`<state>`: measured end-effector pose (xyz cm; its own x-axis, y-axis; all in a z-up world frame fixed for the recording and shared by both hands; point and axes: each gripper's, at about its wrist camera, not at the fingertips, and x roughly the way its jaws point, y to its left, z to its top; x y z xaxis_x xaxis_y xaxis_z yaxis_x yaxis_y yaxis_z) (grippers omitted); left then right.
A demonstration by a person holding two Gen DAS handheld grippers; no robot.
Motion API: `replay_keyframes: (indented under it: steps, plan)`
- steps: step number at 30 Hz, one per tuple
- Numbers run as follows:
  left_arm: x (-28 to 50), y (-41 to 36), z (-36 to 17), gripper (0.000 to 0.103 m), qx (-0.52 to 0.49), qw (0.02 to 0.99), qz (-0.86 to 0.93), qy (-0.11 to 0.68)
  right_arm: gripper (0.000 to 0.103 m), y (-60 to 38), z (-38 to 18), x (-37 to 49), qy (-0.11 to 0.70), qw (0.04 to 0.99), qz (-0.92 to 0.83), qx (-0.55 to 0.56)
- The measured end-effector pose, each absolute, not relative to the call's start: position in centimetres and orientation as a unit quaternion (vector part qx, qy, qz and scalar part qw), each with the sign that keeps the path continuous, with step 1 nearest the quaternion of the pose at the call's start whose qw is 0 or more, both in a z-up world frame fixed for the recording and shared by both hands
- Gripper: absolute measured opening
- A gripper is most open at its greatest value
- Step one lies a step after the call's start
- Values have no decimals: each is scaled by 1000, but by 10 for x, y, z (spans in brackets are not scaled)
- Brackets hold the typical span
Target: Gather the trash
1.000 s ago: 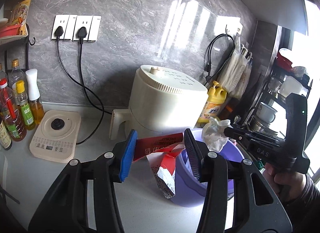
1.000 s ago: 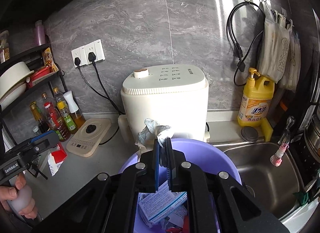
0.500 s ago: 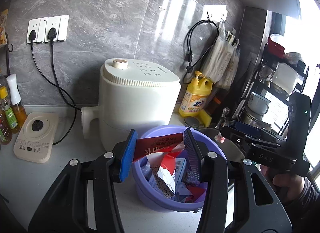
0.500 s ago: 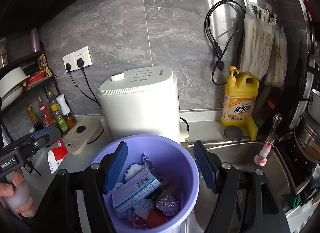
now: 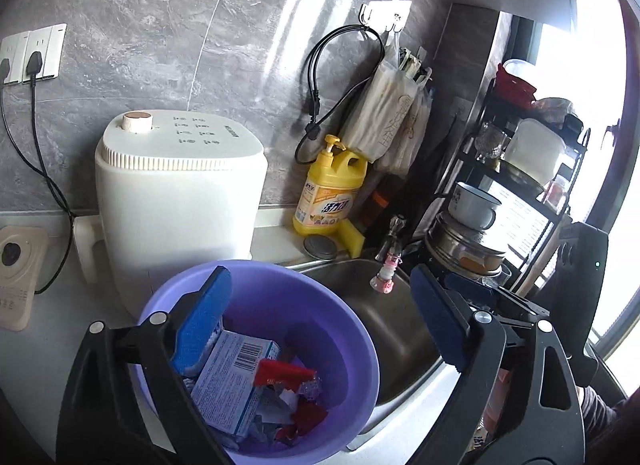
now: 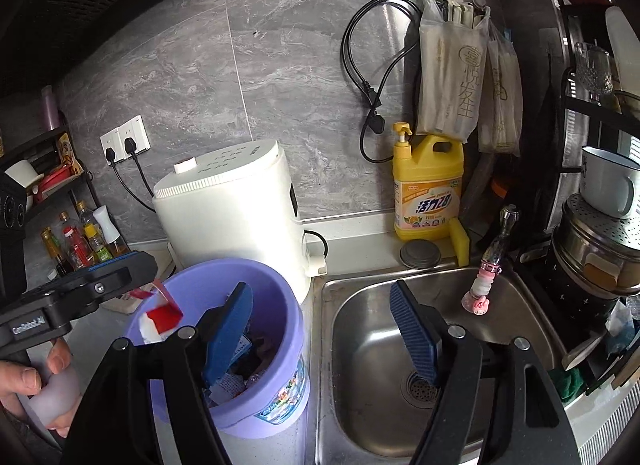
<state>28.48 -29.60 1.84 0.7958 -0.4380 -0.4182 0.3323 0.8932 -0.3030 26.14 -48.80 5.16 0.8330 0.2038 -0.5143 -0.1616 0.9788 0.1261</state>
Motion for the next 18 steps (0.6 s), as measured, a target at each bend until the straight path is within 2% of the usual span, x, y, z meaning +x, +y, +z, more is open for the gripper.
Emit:
replay_keyframes:
  steps: [5,14,18]
  plan:
    - [283,-287,14,91,-108,945,-151,270,70,-504,40,262,290,950,101,60]
    - [262,-257,11,96,-109,948,-82,287,75,-503,34,263,306,941,138,35]
    - [245,-241,16,97,-108,951,-88,276,85,-498,39,251,303,943,127,44]
